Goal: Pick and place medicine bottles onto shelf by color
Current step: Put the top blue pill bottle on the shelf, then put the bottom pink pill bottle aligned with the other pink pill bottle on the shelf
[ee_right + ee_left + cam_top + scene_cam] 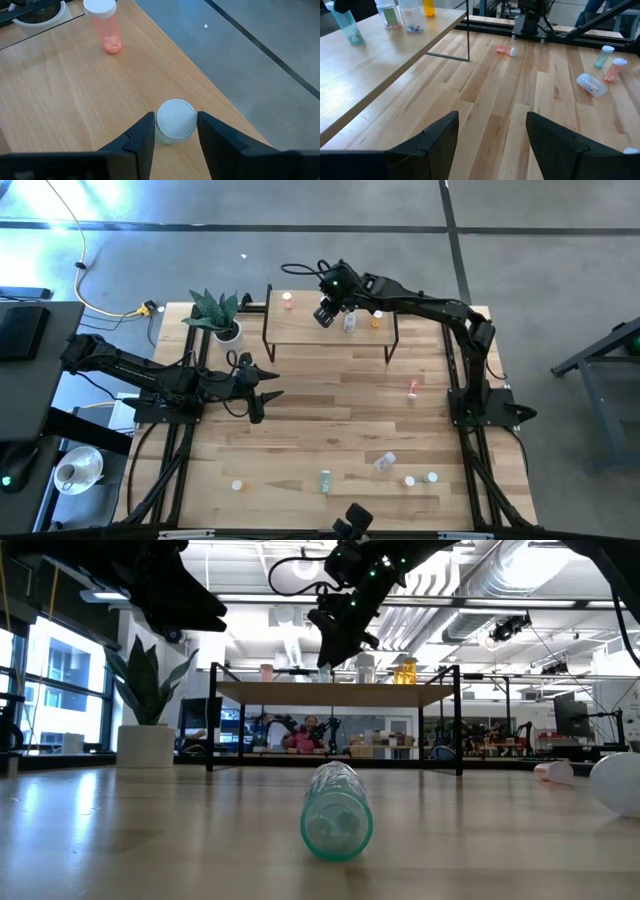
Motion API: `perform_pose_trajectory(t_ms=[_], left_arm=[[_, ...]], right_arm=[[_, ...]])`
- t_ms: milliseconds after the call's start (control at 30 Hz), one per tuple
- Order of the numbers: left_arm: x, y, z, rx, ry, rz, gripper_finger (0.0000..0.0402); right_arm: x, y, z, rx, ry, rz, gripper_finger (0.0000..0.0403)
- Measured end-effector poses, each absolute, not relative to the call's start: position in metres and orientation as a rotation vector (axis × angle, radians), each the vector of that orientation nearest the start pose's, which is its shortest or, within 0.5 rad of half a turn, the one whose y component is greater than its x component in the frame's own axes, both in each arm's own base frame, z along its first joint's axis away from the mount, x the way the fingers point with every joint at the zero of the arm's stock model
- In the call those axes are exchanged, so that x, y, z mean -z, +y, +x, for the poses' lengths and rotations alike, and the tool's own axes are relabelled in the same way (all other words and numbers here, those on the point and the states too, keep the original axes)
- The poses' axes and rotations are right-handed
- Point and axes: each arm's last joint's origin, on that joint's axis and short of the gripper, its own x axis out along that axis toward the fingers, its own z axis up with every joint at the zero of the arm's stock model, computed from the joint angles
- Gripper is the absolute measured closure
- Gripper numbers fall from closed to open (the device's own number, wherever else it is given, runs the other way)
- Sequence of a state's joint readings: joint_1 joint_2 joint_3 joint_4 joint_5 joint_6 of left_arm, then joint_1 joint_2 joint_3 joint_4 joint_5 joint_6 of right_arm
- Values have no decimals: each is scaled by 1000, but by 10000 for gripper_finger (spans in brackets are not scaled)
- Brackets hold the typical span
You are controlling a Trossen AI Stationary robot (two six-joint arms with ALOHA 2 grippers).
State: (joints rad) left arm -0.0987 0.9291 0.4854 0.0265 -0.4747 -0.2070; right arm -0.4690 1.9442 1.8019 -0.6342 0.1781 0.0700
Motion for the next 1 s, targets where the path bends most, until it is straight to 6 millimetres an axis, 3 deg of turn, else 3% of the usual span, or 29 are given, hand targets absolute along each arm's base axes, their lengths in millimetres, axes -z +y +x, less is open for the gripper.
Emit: perform_pose_trajectory(t_ms=[500, 767, 1000], left_arm=[[-226, -6, 195, -409, 362, -83, 179], [-226, -6, 195, -410, 365, -82, 179], [-225, -6, 195, -410, 370, -80, 179]], right_arm=[[-310, -201, 386, 646, 739, 199, 247], [-325, -197, 380, 623, 692, 210, 246], [-351, -182, 362, 531, 679, 249, 246]])
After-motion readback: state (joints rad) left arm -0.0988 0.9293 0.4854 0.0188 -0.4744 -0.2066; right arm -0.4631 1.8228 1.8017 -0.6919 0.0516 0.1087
